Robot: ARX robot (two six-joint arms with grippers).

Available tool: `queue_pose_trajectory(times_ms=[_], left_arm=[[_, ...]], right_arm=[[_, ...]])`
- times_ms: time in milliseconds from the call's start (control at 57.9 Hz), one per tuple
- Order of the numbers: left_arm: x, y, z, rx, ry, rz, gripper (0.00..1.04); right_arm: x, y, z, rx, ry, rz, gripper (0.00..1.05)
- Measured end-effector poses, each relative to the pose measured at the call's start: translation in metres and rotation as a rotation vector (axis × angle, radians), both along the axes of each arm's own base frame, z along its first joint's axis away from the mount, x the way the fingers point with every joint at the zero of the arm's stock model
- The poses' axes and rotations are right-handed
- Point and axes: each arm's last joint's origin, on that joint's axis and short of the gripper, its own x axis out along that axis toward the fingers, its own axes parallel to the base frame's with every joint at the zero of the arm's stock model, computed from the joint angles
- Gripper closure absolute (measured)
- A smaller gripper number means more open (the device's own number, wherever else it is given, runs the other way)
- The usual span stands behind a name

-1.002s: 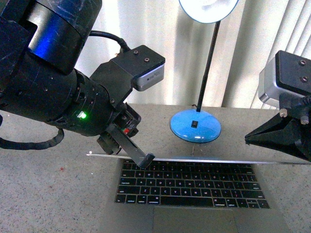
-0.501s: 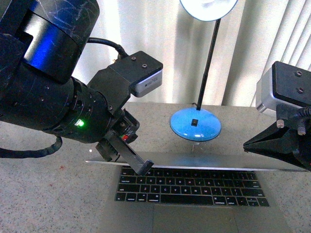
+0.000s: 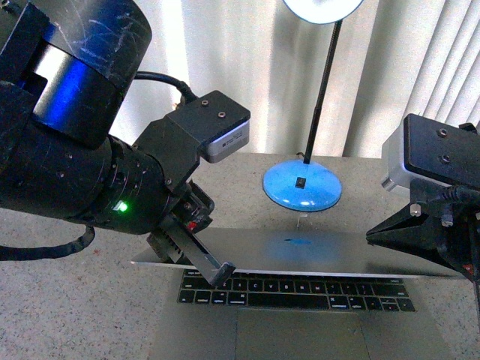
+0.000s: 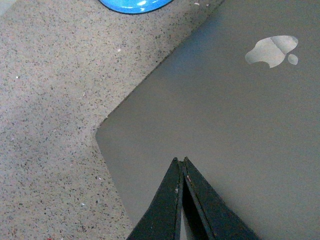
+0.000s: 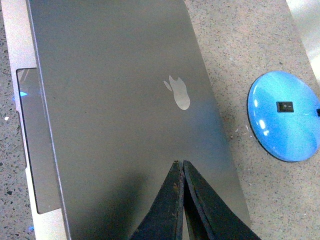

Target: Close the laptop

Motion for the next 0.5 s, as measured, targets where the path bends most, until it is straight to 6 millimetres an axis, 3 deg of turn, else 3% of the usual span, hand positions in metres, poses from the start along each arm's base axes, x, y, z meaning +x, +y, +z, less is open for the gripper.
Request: queue_pose_trajectory(times_ms=[501], left_arm=[[-0.002,0.000,-0.012,-0.010,0.030,0.005,1.01]], right_arm=[[-0.003,0.006,-0.015,-0.001,0.025,0.017,1.02]])
